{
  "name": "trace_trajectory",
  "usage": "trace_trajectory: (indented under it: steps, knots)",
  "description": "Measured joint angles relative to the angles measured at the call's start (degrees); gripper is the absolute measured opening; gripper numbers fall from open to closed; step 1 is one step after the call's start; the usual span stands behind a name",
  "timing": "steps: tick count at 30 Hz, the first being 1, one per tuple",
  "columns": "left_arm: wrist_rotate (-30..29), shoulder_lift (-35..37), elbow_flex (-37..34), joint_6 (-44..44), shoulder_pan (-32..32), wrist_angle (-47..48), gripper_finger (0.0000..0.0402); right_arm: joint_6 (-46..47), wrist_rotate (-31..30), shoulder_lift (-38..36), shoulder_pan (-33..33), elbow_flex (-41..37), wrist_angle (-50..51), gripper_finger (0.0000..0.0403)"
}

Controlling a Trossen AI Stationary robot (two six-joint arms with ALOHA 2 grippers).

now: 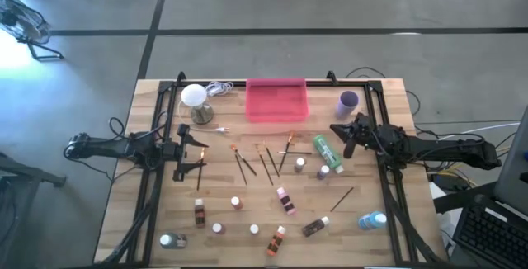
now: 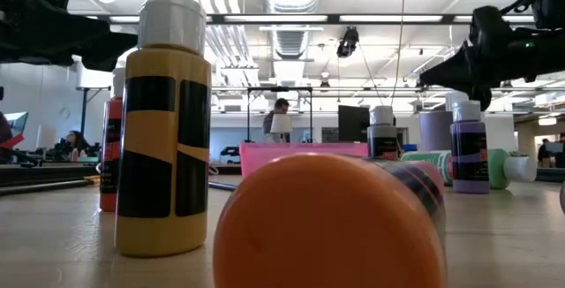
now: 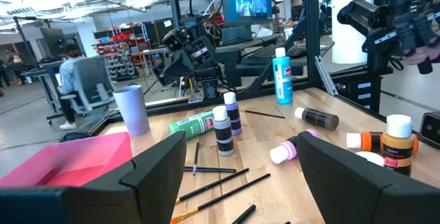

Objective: Pick & Place Paint Supplies
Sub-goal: Put the green paint bottle into the pink bin

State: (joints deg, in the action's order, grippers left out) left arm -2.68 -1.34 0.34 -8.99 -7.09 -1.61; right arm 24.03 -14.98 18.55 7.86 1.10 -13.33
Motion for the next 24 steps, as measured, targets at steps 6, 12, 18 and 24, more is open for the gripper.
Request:
trace_trajectory:
  steps: [6,12,18,24]
  knots:
    - [-0.02,0.00,0.00,0.01,0.00,0.00,0.0282,-6.03,1.35,0.00,0.02,0.00,-4.97,0.0008]
    - [-0.04,0.00,0.00,0.02,0.00,0.00,0.0282,-11.19,1.54,-0.01,0.00,0.00,-8.82,0.0008]
    - [-0.07,0.00,0.00,0.00,0.00,0.00,0.0282,-15.10,1.50,0.00,0.00,0.00,-9.80,0.0008]
    - [-0.09,0.02,0.00,0.00,0.00,0.00,0.0282,-27.97,0.38,0.01,0.02,0.00,-21.53,0.0008]
